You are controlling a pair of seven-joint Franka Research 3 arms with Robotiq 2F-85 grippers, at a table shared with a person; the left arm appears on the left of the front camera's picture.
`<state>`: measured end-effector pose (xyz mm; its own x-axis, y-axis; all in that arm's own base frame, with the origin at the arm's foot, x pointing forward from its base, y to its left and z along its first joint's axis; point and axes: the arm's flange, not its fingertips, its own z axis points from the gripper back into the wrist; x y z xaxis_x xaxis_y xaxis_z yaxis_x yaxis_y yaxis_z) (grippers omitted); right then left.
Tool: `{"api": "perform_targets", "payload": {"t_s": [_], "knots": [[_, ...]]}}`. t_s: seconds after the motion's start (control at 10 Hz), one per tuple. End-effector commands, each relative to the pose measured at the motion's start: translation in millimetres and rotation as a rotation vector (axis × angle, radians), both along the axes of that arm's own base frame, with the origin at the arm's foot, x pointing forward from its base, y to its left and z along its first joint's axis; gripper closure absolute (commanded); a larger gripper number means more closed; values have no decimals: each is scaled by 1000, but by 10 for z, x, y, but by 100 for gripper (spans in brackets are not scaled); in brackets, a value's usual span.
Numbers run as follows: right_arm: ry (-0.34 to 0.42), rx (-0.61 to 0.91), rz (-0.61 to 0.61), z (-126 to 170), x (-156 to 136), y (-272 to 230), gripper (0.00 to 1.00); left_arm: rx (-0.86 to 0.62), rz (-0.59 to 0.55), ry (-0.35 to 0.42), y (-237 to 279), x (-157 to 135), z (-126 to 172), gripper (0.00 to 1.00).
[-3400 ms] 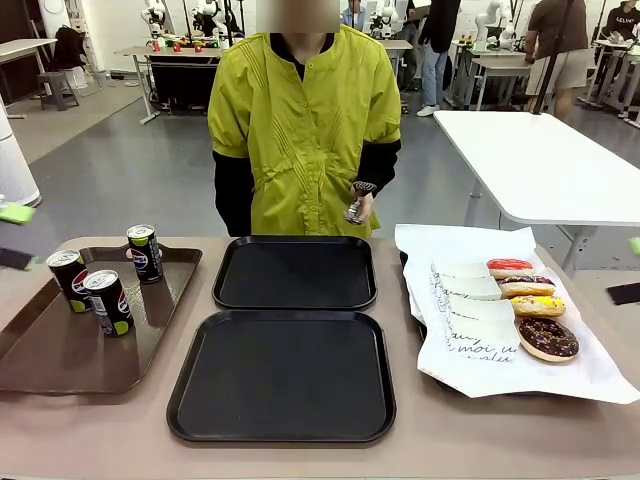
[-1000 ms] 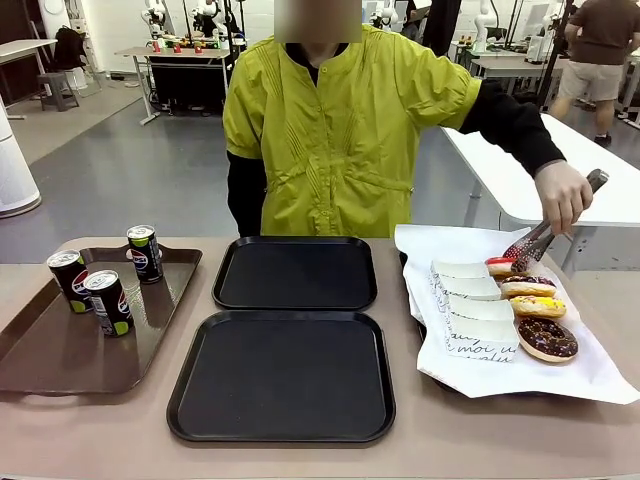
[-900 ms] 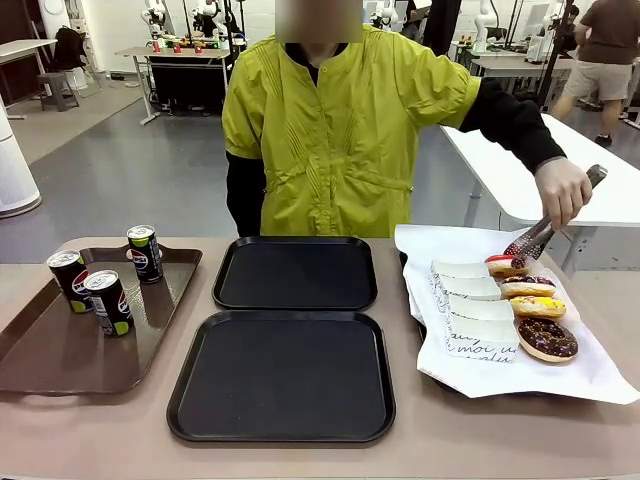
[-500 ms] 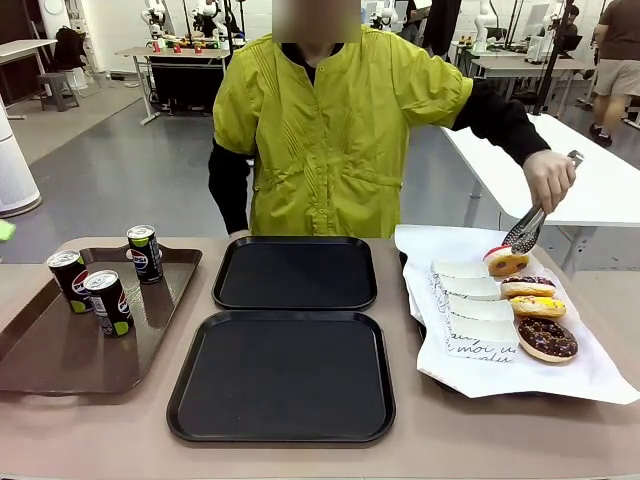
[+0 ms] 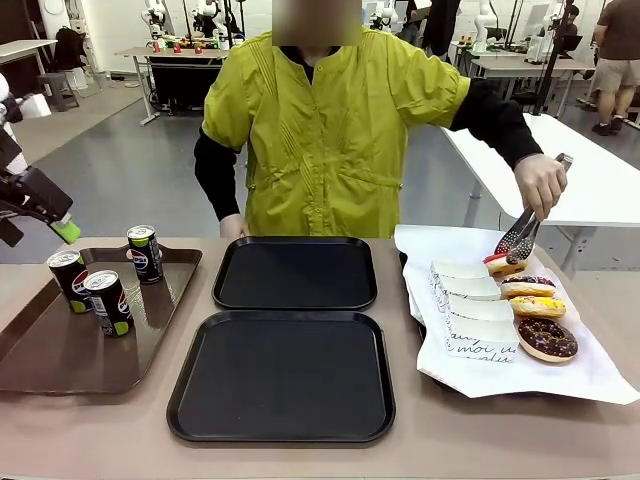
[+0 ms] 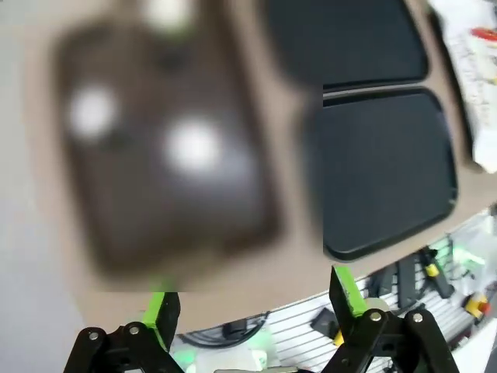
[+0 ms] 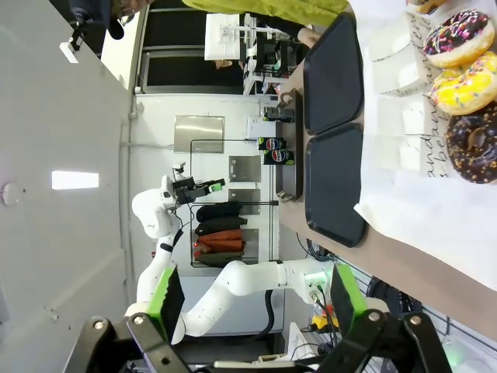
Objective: Set up donuts and drinks on trays.
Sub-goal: Pick up one Pepsi coke and place it on the Flat Tray.
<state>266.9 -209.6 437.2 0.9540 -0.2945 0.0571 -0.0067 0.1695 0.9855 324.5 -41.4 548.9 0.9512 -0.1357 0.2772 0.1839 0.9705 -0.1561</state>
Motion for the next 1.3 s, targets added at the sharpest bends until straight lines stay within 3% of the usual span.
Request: {"api": "perform_targets", "payload": {"t_s": [0.0,0.2,0.3,0.7,0.9,1.2], "knots": [[-13,15,-8,-10,6,7,0,89,51,67,30,241,32,0],[-13,15,-8,-10,6,7,0,45,60,115,84,232,-13,0],[-13,15,-8,-10,6,7,0,104,47,53,49,217,-51,0],[-13,15,-8,-10,6,7,0,87,25,70,69,256,-39,0],[-13,15,-8,-10,6,7,0,138,29,77,-171,626,-288,0],[-13,15,-8,-10,6,7,0,204,127,6,-279,774,-668,0]]}}
